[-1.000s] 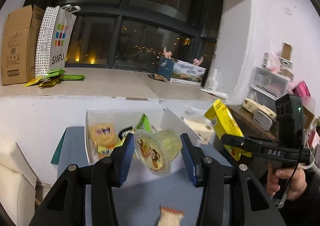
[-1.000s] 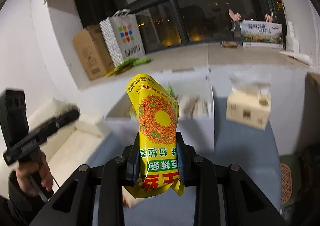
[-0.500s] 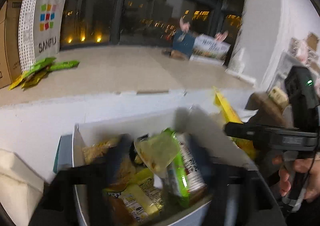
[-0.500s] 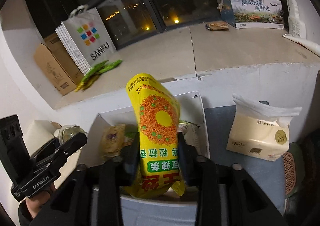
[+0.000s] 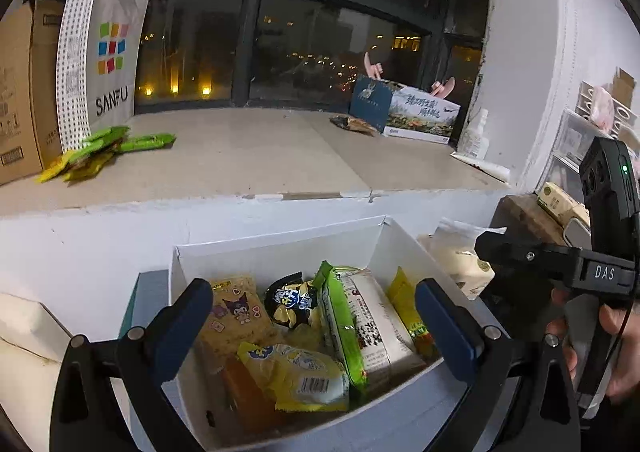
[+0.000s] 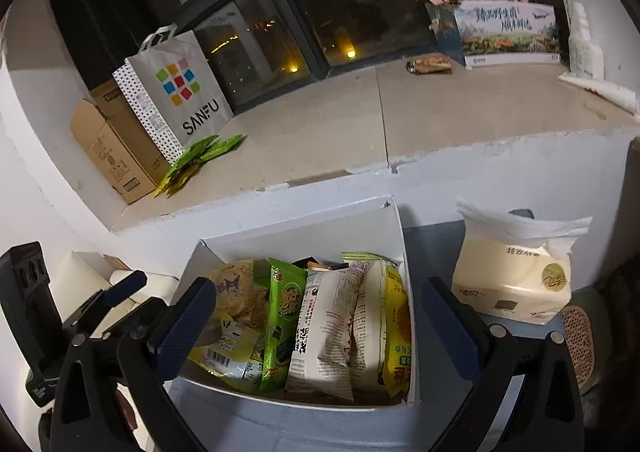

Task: Organize snacks
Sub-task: 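Withdraw both grippers from the box toward the remaining two snacks, then grasp the brown striped snack bag with the right gripper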

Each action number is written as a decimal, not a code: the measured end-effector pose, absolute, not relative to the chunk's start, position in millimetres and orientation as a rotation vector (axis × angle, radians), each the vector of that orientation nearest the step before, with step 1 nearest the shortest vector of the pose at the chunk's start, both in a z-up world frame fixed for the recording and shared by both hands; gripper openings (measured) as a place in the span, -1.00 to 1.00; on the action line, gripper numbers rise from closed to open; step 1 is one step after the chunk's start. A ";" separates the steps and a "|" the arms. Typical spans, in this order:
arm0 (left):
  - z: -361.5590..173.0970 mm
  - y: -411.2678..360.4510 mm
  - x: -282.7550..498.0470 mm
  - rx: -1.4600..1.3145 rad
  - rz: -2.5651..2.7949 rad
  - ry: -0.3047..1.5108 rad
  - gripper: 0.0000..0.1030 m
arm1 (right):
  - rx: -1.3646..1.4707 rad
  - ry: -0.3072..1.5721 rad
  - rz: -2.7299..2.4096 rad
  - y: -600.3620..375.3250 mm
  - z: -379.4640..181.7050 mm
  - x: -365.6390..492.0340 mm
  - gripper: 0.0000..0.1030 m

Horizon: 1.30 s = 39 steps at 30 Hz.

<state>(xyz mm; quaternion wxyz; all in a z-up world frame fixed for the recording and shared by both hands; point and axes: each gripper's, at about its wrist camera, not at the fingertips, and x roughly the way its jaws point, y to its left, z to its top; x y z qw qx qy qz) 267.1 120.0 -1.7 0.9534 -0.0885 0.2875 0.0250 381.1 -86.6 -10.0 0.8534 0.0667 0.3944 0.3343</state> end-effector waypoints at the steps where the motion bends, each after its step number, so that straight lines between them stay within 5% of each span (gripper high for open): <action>1: 0.2 118.2 261.4 -0.174 0.045 0.579 1.00 | 0.130 0.822 0.708 -87.2 -7.0 376.8 1.00; 12: 6.2 72.9 140.2 -0.120 0.010 0.511 1.00 | 0.027 0.692 0.830 -114.1 3.1 282.0 1.00; 22: -46.8 45.6 38.7 -0.220 -0.032 0.546 1.00 | -0.073 0.671 0.900 -150.6 -41.2 181.7 1.00; 39: -67.3 44.1 9.0 -0.212 -0.012 0.582 1.00 | -0.338 0.825 0.946 -95.9 -115.6 168.0 1.00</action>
